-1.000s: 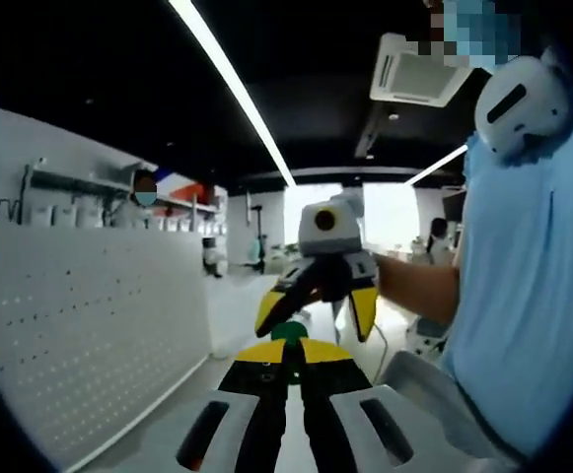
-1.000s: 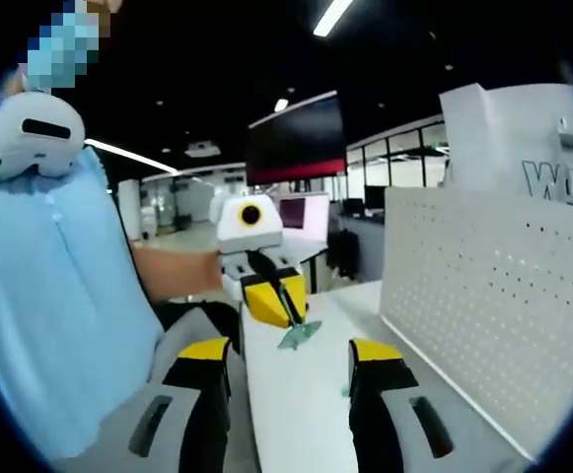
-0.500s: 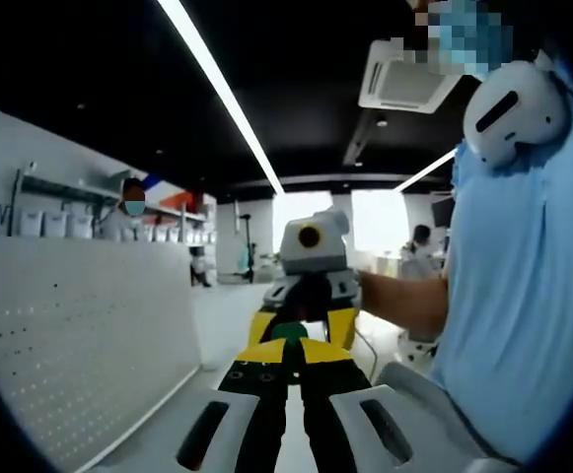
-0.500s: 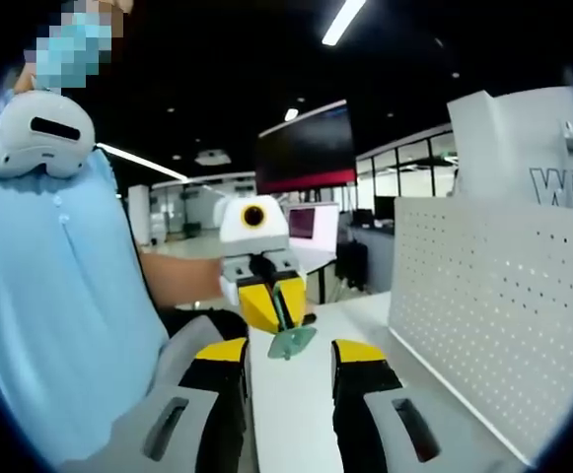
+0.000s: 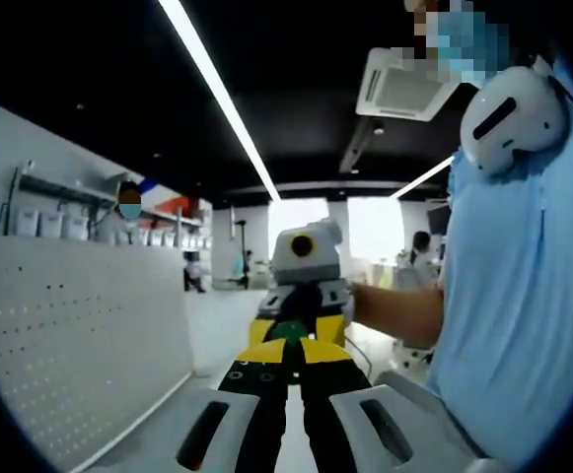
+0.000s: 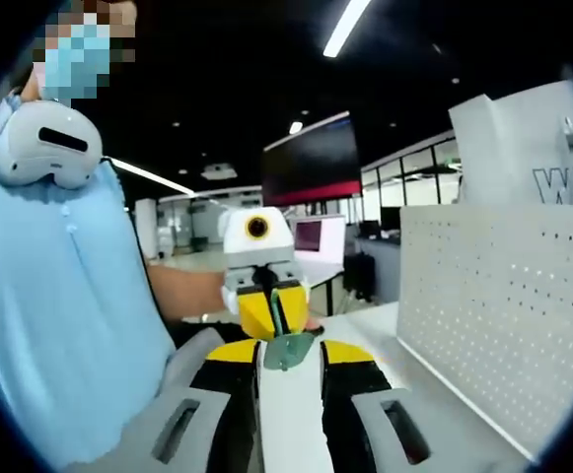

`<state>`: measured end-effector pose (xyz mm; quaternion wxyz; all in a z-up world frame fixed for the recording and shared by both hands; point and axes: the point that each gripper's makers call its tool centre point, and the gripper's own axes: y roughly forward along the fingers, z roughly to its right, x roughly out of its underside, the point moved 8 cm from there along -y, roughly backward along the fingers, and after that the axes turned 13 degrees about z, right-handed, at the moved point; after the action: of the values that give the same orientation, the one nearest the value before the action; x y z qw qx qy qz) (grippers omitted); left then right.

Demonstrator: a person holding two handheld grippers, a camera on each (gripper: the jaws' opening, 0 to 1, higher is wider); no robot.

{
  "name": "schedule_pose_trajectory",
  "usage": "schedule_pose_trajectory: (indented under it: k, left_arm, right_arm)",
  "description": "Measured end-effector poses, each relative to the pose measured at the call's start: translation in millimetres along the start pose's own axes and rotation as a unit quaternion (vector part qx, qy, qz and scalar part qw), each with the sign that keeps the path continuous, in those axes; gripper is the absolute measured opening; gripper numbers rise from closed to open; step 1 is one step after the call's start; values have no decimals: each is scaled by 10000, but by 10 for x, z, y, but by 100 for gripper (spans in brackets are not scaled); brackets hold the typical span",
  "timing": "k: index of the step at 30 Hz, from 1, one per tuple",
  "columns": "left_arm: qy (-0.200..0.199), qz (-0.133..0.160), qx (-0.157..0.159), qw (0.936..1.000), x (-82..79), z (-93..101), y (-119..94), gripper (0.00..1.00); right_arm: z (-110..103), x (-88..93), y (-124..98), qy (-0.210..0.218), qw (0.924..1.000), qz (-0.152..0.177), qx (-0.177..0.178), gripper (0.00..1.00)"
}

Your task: Insert the hook assembly into the mounting plate slot until the hook locks in place.

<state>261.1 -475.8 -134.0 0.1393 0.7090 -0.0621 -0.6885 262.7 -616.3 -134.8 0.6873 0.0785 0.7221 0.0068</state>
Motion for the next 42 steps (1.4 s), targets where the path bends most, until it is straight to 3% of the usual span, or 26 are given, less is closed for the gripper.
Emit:
schedule_pose_trajectory:
  k: [11, 25, 42]
  left_arm:
    - [-79, 120, -9, 9999, -36, -13, -25, 3]
    - [123, -205, -74, 9997, -42, -20, -33, 4]
    - [176, -221, -102, 9995, -48, -19, -18, 6]
  right_arm:
    - [-26, -18, -33, -11, 10000, 43, -62, 15]
    - [-1, -23, -59, -92, 10000, 6, 1, 14]
    - [13, -34, -63, -75, 10000, 48, 45, 14]
